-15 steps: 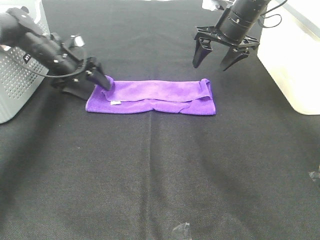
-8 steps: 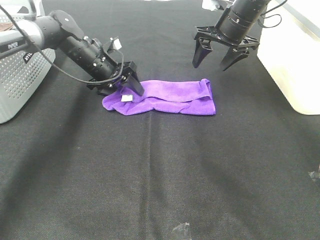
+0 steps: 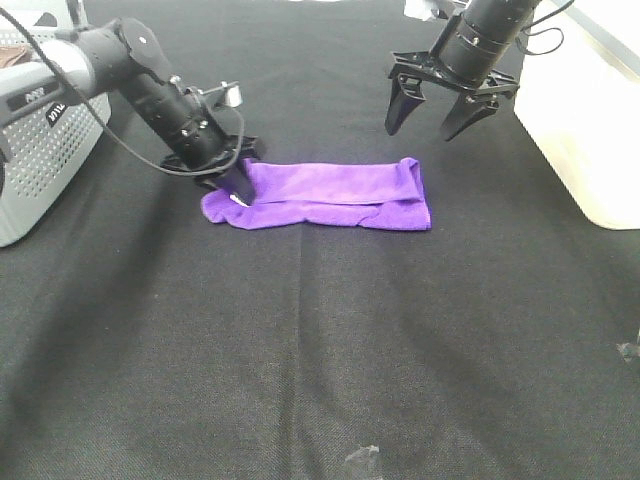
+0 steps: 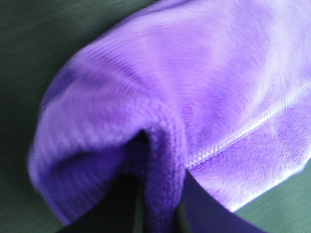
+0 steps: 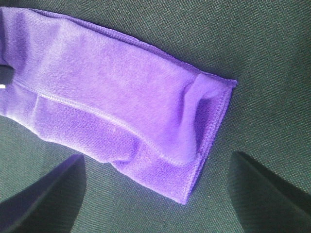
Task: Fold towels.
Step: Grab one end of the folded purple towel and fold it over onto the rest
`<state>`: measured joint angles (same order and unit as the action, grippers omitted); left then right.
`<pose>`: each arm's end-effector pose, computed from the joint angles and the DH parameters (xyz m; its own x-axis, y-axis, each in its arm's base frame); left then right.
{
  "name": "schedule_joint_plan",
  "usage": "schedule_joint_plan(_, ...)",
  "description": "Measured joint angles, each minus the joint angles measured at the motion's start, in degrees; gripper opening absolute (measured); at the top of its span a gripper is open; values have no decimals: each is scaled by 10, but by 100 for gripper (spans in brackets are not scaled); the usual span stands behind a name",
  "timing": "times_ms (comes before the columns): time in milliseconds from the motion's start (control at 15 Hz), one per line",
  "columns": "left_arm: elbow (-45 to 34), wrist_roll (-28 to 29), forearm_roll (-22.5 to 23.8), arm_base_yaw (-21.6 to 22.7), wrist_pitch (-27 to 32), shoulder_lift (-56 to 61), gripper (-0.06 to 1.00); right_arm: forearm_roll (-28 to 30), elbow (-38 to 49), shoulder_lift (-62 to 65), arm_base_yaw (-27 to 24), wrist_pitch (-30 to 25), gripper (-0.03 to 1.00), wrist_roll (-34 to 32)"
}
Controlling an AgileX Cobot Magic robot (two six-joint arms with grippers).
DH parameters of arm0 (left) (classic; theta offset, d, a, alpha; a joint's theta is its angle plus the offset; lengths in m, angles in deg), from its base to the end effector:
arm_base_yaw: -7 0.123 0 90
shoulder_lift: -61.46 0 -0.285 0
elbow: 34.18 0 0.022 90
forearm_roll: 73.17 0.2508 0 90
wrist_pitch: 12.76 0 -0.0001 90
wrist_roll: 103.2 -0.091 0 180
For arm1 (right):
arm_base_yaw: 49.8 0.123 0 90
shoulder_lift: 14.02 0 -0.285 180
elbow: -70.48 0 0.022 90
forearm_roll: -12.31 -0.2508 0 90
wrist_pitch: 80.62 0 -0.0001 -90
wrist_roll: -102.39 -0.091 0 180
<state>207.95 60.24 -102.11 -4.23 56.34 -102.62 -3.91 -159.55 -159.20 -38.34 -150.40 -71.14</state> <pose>0.5219 -0.1456 0.0912 -0.9317 0.2706 -0.2423 0.3523 0.8354 -0.4219 0.4947 0.1246 0.2006 -0.9395 -0.2030 -0.2761 -0.2738 0.9291 0.2487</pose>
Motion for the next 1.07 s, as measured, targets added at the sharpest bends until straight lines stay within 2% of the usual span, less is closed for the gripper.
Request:
schedule_joint_plan(200, 0, 2, 41, 35, 3, 30, 6, 7, 0, 19, 0, -1, 76, -1)
schedule_joint_plan(400, 0, 2, 41, 32, 3, 64, 6, 22, 0, 55, 0, -2, 76, -1)
schedule_joint_plan(733, 1, 2, 36, -41, 3, 65, 6, 26, 0, 123, 0, -2, 76, -1)
schedule_joint_plan(1000, 1, 48, 26, -87, -5, 58, 7, 23, 0, 152, 0, -2, 76, -1)
schedule_joint_plan(1067, 1, 50, 17, -95, -13, 52, 10, 19, 0, 153, 0, -2, 76, -1)
